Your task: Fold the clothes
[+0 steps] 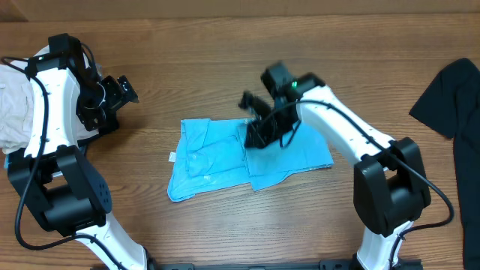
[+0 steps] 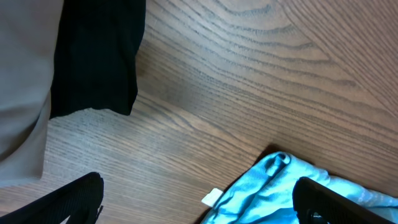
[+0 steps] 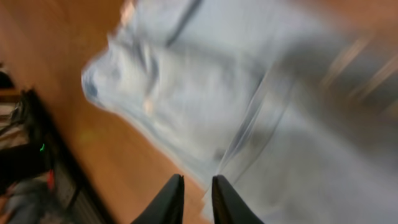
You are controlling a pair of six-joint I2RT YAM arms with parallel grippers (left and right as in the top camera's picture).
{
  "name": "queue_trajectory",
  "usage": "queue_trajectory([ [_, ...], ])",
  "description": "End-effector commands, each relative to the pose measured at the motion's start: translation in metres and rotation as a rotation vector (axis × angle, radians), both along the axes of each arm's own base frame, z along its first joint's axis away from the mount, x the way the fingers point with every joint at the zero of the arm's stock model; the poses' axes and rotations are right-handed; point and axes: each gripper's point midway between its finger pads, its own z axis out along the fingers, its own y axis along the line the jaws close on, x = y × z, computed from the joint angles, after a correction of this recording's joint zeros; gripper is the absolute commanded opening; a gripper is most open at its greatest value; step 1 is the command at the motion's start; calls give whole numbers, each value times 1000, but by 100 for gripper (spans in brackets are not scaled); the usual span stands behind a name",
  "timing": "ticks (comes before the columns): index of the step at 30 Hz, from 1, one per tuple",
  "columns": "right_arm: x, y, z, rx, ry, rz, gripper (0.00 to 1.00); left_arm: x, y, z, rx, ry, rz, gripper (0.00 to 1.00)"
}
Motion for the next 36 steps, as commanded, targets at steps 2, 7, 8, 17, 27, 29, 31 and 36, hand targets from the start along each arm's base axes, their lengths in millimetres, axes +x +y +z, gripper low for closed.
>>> queue_trajectory([
  [2,36,-10,0,-83,-126,-65,22,1,-2,-2,-12,1,-3,100],
  [7,40,-8,-46,-122,-59,-59,22,1,-2,-2,-12,1,-3,100],
  [8,43,-9,-55,-131,-55,-62,22,1,-2,-2,-12,1,-3,100],
  [17,91,12,-14,9,-172,-125,23,1,-2,-2,-12,1,-3,100],
  [27,89,-190,18,-232,19,-343,53,1,-2,-2,-12,1,-3,100],
  [29,88,-225,10,-233,47,-414,59,1,-2,-2,-12,1,-3,100],
  [31,86,-249,0,-181,88,-491,64,1,-2,-2,-12,1,-3,100],
  [36,67,-260,-34,-56,175,-556,65,1,-2,-2,-12,1,-3,100],
])
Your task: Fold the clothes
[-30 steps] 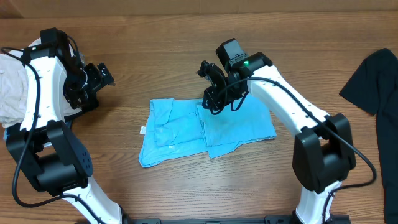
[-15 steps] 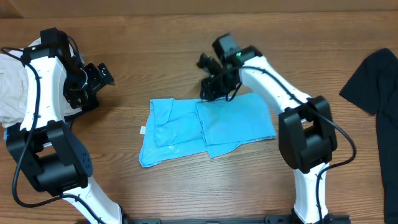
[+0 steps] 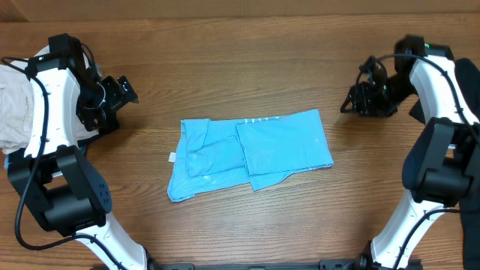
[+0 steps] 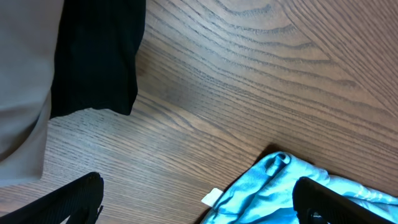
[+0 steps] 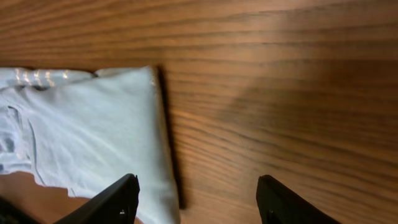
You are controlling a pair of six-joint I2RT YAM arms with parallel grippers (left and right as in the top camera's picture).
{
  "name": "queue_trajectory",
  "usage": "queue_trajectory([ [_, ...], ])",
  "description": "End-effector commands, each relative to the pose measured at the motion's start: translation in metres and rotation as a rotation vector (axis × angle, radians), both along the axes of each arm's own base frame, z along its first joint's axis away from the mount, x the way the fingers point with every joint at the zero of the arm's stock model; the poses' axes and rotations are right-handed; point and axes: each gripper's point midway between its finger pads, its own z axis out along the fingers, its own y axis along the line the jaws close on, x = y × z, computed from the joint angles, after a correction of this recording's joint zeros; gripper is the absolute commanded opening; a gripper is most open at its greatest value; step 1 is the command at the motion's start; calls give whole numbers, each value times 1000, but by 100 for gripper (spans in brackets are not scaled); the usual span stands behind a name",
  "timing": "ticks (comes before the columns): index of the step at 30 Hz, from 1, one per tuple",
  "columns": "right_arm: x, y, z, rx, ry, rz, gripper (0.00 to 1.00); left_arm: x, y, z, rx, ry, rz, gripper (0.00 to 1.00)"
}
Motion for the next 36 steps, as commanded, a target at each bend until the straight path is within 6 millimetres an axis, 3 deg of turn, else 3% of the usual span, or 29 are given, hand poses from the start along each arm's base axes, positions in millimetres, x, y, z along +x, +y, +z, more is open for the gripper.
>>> queue_trajectory([
  [1,-12,22,-7,151,-21,28,66,1,-2,-2,-13,2,-3,100],
  [11,-57,102,-61,359,-14,148,73,1,-2,-2,-13,2,-3,100],
  [12,-60,110,-64,369,-21,167,70,1,-2,-2,-13,2,-3,100],
  [14,-61,116,-65,368,-27,188,43,1,-2,-2,-13,2,-3,100],
  [16,-59,116,-64,366,-33,190,25,1,-2,-2,-13,2,-3,100],
  [19,-46,94,-64,305,-30,124,10,1,-2,-2,-13,2,-3,100],
  [22,-25,59,-49,227,-32,43,8,1,-2,-2,-13,2,-3,100],
  [27,12,-17,8,86,-92,-72,8,1,-2,-2,-13,2,-3,100],
  [29,19,-34,31,57,-113,-96,8,1,-2,-2,-13,2,-3,100],
  [32,24,-35,50,52,-132,-94,9,1,-2,-2,-13,2,-3,100],
  [36,24,-9,66,57,-125,-35,9,1,-2,-2,-13,2,-3,100],
])
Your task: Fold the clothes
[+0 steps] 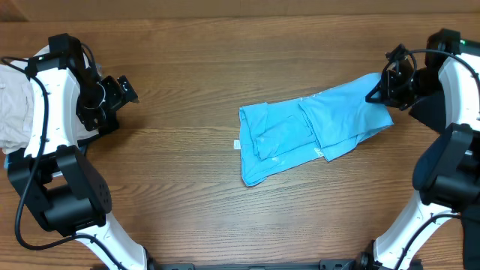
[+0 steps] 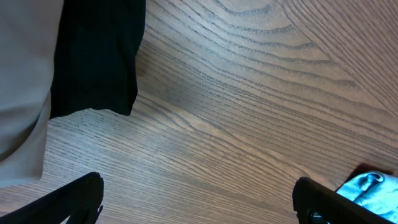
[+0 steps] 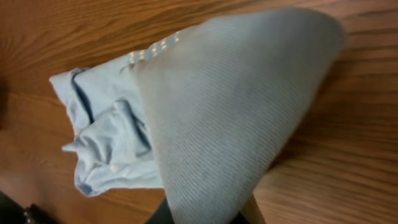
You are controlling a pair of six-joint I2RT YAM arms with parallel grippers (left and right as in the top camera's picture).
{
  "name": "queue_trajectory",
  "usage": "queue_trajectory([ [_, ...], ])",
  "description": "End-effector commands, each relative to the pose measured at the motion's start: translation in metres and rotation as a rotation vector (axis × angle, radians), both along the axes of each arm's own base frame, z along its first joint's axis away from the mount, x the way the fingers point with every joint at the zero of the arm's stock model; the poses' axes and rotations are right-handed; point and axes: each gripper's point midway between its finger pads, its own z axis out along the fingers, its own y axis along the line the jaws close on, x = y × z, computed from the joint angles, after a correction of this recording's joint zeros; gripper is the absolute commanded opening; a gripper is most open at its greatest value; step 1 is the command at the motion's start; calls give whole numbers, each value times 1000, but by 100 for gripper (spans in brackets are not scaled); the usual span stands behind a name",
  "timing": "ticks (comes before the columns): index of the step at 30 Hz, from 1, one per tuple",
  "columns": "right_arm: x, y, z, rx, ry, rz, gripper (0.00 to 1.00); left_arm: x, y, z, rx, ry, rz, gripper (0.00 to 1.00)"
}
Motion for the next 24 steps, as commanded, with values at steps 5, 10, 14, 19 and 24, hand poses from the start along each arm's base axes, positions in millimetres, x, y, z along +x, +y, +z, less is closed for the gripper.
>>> queue_trajectory([
  [5,-10,81,21,7,49,159,6,1,-2,-2,-12,1,-3,100],
  [10,-28,126,35,7,123,217,4,1,-2,-2,-12,1,-3,100],
  [14,-39,146,43,-63,167,230,4,1,-2,-2,-12,1,-3,100],
  [19,-47,176,40,-115,188,241,4,1,-2,-2,-12,1,-3,100],
  [24,-50,209,37,-118,149,313,5,1,-2,-2,-12,1,-3,100],
])
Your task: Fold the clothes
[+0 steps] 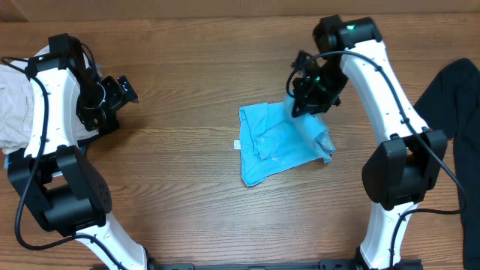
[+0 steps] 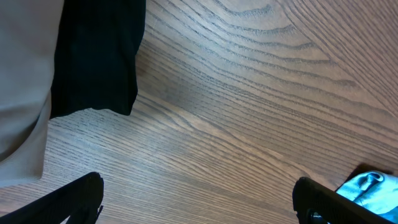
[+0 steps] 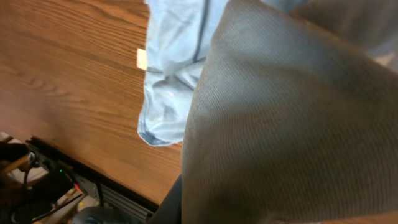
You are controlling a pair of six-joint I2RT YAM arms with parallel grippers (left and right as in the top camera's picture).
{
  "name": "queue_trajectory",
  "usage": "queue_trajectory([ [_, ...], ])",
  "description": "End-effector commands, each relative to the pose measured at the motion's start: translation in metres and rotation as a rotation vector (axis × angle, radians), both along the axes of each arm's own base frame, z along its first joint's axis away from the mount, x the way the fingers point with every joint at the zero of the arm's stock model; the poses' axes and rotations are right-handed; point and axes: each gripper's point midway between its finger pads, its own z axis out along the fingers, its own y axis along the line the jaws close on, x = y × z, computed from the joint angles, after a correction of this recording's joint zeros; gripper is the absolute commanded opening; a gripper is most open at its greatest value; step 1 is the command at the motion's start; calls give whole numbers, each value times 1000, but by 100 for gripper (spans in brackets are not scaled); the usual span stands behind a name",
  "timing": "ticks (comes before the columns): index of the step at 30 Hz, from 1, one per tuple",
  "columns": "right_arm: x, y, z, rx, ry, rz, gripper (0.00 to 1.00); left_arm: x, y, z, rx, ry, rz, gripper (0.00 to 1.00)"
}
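Observation:
The light blue garment (image 1: 271, 146) lies crumpled at mid-table, with its white tag (image 1: 236, 145) at the left edge. My right gripper (image 1: 301, 105) hangs over the garment's right part, shut on its lifted right end, which drapes down to the table. In the right wrist view that held fold (image 3: 280, 124) fills the picture and hides the fingers; the rest of the garment (image 3: 177, 56) lies below. Far to the left, my left gripper (image 1: 120, 91) stands open with nothing in it (image 2: 196, 202). A corner of the blue garment (image 2: 368, 185) shows at its right finger.
A black garment (image 1: 450, 90) lies at the table's right edge. A pale cloth pile (image 1: 11, 105) sits at the far left, seen with a black cloth (image 2: 93, 56) in the left wrist view. Bare wood (image 1: 187, 52) lies between the arms.
My right gripper, still shut on the garment's right end, has moved from the far right of the table to above the garment's middle. The garment now looks shorter. The left arm has not moved.
First my right gripper was low over the middle of the garment, which lay spread left of centre. Then it stood open just right of the garment. Then it held the right end far to the right, the garment shifted that way. Now that end is back over the middle.

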Motion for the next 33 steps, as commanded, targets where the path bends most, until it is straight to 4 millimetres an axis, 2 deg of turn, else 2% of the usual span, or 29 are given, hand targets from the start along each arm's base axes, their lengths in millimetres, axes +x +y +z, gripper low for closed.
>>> queue_trajectory([
  [1,2,22,5,14,-52,32,6,1,-2,-2,-13,2,-3,100],
  [3,1,33,-2,18,-61,58,8,1,-2,-2,-13,2,-3,100],
  [9,-6,64,-42,29,-88,136,16,1,-2,-2,-13,2,-3,100],
  [13,-4,77,-54,38,-105,117,17,1,-2,-2,-13,2,-3,100],
  [14,-4,80,-54,43,-112,120,23,1,-2,-2,-13,2,-3,100],
  [15,-3,84,-53,56,-120,126,45,1,-2,-2,-13,2,-3,100],
  [17,-8,97,-46,139,-105,142,74,1,-2,-2,-13,2,-3,100],
  [20,-19,117,-23,358,-105,265,80,1,-2,-2,-13,2,-3,100],
  [21,-18,114,-17,374,-108,271,80,1,-2,-2,-13,2,-3,100],
  [24,1,92,3,377,-149,228,79,1,-2,-2,-13,2,-3,100],
  [26,14,78,6,370,-173,192,67,1,-2,-2,-13,2,-3,100],
  [27,19,70,3,352,-179,176,49,1,-2,-2,-13,2,-3,100],
  [28,22,63,-1,330,-183,166,18,1,-2,-2,-13,2,-3,100],
  [29,23,60,-6,317,-186,163,11,1,-2,-2,-13,2,-3,100],
  [33,24,69,-20,324,-204,177,9,1,-2,-2,-13,2,-3,100],
])
